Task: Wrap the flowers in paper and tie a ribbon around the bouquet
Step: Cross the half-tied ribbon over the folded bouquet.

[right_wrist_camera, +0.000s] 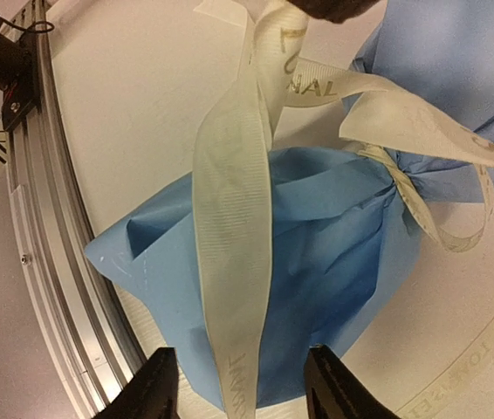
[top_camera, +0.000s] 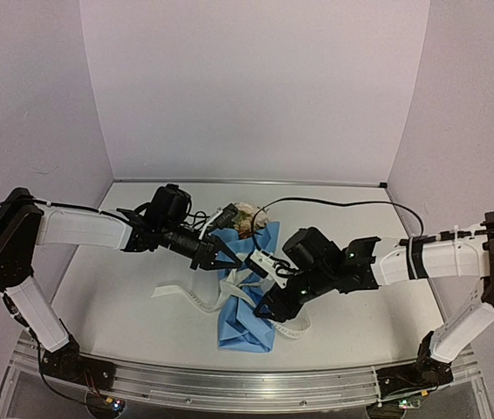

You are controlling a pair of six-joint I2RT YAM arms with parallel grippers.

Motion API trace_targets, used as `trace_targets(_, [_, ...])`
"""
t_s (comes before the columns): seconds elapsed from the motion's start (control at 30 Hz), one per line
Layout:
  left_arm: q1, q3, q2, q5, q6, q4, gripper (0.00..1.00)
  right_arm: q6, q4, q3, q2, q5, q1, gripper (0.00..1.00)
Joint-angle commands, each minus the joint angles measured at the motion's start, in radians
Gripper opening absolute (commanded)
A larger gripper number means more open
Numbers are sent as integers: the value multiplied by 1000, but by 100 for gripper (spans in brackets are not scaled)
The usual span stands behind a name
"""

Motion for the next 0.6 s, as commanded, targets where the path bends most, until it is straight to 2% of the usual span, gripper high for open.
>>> trace_targets(0.0, [4,52,6,22,14,-5,1,-11,-14,60,44,44,2,42])
trace_targets(0.13, [5,47,0,3,14,-7,1,6,-13,61,53,64,2,28])
trace_targets(0.3, [5,-6,-37,-42,-40,73,1,35,-13,51,32,107,2,1])
trace_targets(0.43, [5,-81,-84,-104,-110,188,1,88,-11,47,22,155,2,0])
trace_targets(0.57, [5,-198,-162,-179,-205,372,1,167,-15,43,32,210,-4,0])
